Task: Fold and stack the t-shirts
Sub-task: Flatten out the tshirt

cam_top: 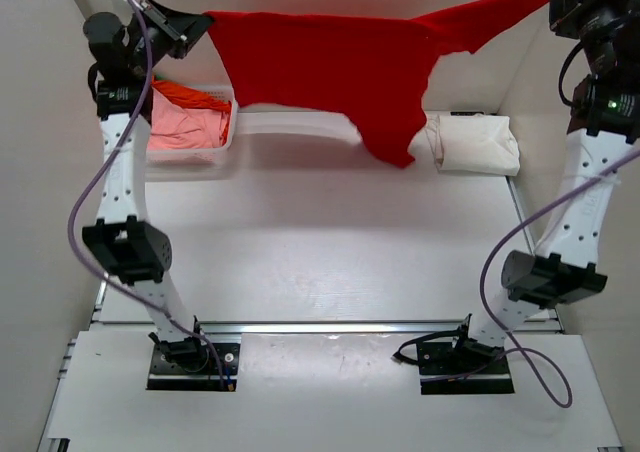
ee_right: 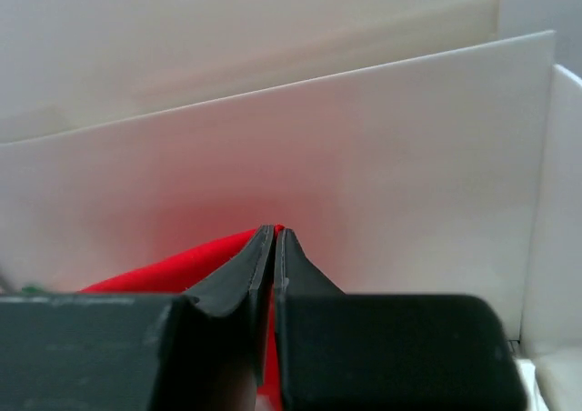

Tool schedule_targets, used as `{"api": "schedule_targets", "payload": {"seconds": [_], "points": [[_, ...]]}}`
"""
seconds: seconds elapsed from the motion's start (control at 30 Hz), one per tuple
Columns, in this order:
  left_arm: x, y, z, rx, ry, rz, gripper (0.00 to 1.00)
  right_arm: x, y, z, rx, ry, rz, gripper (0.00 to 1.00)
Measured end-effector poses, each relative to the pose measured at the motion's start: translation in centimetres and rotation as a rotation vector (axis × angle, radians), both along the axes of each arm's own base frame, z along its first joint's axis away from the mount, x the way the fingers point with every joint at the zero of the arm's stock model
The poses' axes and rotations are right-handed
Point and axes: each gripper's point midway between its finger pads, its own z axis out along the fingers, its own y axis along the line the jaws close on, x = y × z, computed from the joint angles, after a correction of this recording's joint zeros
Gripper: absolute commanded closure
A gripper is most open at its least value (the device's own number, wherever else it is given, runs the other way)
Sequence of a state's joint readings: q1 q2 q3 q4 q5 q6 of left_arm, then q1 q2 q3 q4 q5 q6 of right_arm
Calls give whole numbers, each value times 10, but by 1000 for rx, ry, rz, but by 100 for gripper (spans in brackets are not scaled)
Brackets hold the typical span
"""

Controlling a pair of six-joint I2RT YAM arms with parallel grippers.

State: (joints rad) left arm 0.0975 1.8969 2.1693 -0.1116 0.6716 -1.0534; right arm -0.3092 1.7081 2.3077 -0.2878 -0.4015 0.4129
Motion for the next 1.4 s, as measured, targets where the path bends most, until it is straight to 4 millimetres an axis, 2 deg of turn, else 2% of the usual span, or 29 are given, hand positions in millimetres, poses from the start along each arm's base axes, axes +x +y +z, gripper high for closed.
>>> {"api": "schedule_targets", "payload": {"seconds": [0.07,0.13,0.2,0.23,0.27,0.3,0.4,0.47,0.5,0.57,0.63,0.7,0.8,1.03,1.1,1.27,1.4], "points": [[-28,-1,17,23,-56,5,100,-20,13,9,-21,-27,16,100],[-53,-11,17,43,-80,-11,100,-35,32,7,-46,-32,35,100],[-74,-23,-5,56,-48,-42,100,-47,51,-8,-63,-3,56,100],[-82,-29,-24,60,-35,-56,100,-53,61,-22,-76,13,64,100],[-90,-34,-50,60,8,-70,100,-59,68,-41,-77,47,72,100],[-98,-35,-81,60,63,-76,100,-67,74,-71,-76,102,74,100],[-121,-34,-192,72,295,-73,100,-96,75,-154,-63,269,29,100],[-150,-32,-267,100,461,-56,100,-120,72,-205,-43,386,-21,100],[-171,-31,-303,118,547,-48,100,-134,70,-229,-31,444,-53,100],[-209,-30,-344,152,635,-35,100,-159,67,-263,-1,529,-98,100],[-243,-27,-371,190,666,-19,100,-183,59,-293,33,600,-154,100],[-267,-23,-389,226,686,7,100,-203,45,-323,65,673,-231,100],[-286,-14,-409,279,715,53,100,-229,38,-359,89,771,-292,99],[-296,-2,-425,340,749,107,100,-249,45,-409,117,905,-275,100],[-307,-2,-442,341,789,103,100,-255,47,-428,120,961,-266,100],[-330,-10,-468,353,854,59,100,-258,49,-438,121,992,-260,100],[-343,-14,-478,350,889,36,100,-250,57,-441,123,1003,-205,100]]}}
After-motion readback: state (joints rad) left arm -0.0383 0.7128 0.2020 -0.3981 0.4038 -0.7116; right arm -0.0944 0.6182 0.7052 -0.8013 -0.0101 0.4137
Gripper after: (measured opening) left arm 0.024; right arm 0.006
